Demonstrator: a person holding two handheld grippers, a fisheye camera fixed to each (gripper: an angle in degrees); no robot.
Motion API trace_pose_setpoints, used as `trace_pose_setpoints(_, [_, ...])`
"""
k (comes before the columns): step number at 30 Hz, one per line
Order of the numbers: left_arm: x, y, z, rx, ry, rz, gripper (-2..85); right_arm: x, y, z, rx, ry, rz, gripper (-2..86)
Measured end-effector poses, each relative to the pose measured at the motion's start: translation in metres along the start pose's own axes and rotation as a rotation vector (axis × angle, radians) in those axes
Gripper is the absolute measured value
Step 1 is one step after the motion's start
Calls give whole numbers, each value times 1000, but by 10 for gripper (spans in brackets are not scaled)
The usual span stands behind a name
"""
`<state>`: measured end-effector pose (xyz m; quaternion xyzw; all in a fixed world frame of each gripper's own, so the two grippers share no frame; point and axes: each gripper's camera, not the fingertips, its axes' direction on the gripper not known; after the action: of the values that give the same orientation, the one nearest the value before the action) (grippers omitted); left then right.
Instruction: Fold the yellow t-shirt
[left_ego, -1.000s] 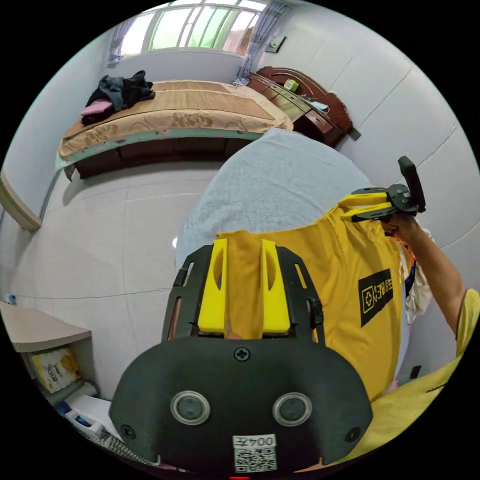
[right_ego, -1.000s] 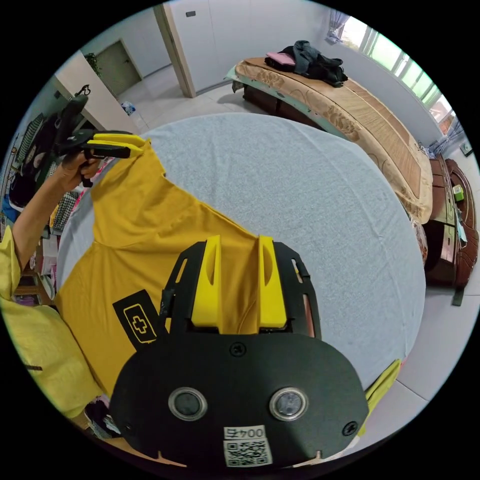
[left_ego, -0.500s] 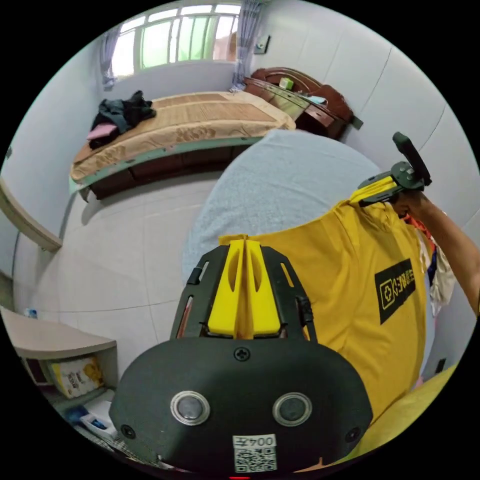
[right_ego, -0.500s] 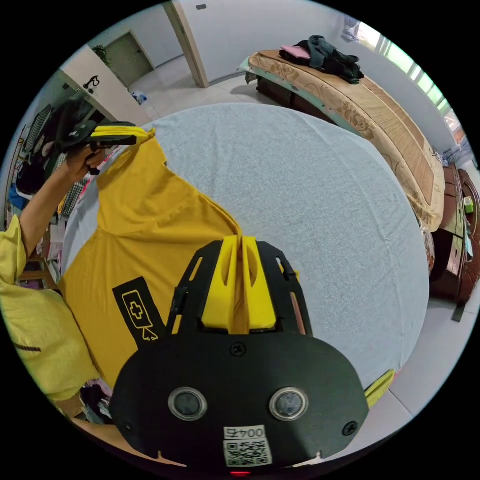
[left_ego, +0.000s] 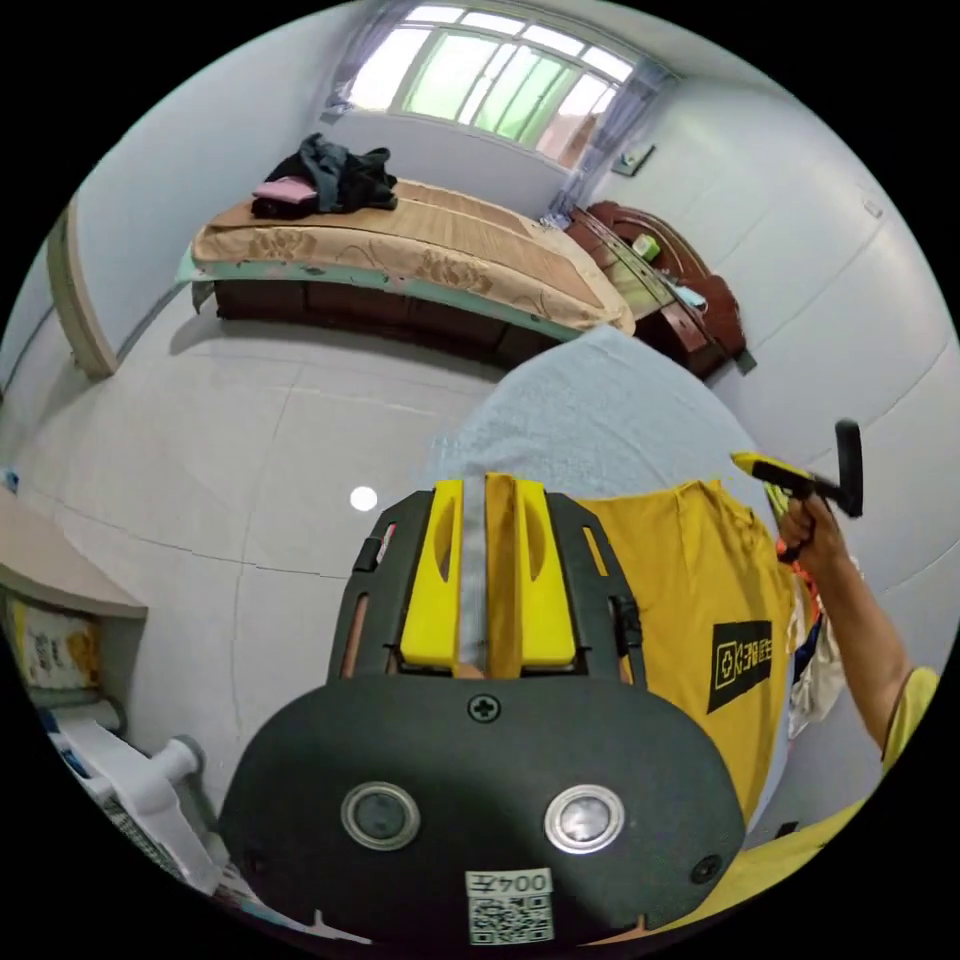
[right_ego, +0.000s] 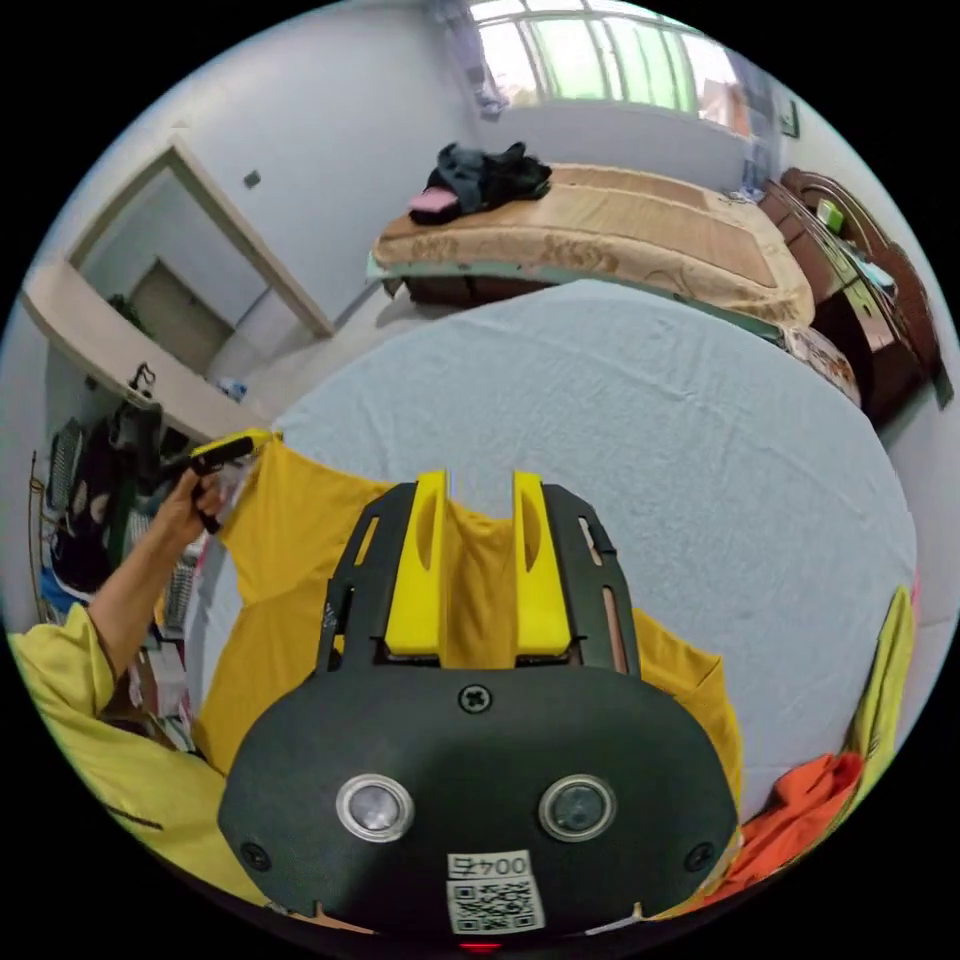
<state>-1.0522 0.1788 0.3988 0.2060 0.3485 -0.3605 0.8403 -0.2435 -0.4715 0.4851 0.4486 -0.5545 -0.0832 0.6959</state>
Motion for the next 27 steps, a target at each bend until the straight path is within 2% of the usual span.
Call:
trace_pose_setpoints(6, [-11, 42, -39, 30, -63, 20, 73, -71, 103, -53, -59, -46, 1, 81])
trace_pose_setpoints(9, [17, 89, -55, -53, -20, 150, 75, -118, 179, -62, -174, -78, 52, 84])
trace_pose_setpoints(11, [49, 142, -60, -181, 16, 254, 74, -147, 224, -66, -248, -52, 78, 89])
trace_pose_setpoints(14, [81, 212, -61, -317, 76, 276, 71, -189, 288, -78, -329, -21, 156, 91])
trace_pose_setpoints(16, [93, 245, -64, -329, 79, 263, 69, -217, 321, -90, -355, 2, 209, 88])
trace_pose_setpoints(19, [104, 278, -60, -332, 59, 235, 62, -243, 339, -99, -418, -11, 256, 79])
trace_pose_setpoints(23, [117, 303, -55, -310, -109, 366, 27, -265, 348, -111, -449, 66, 278, 55])
trace_pose_setpoints(27, [122, 310, -64, -297, -108, 374, 14, -283, 345, -131, -501, 118, 314, 37])
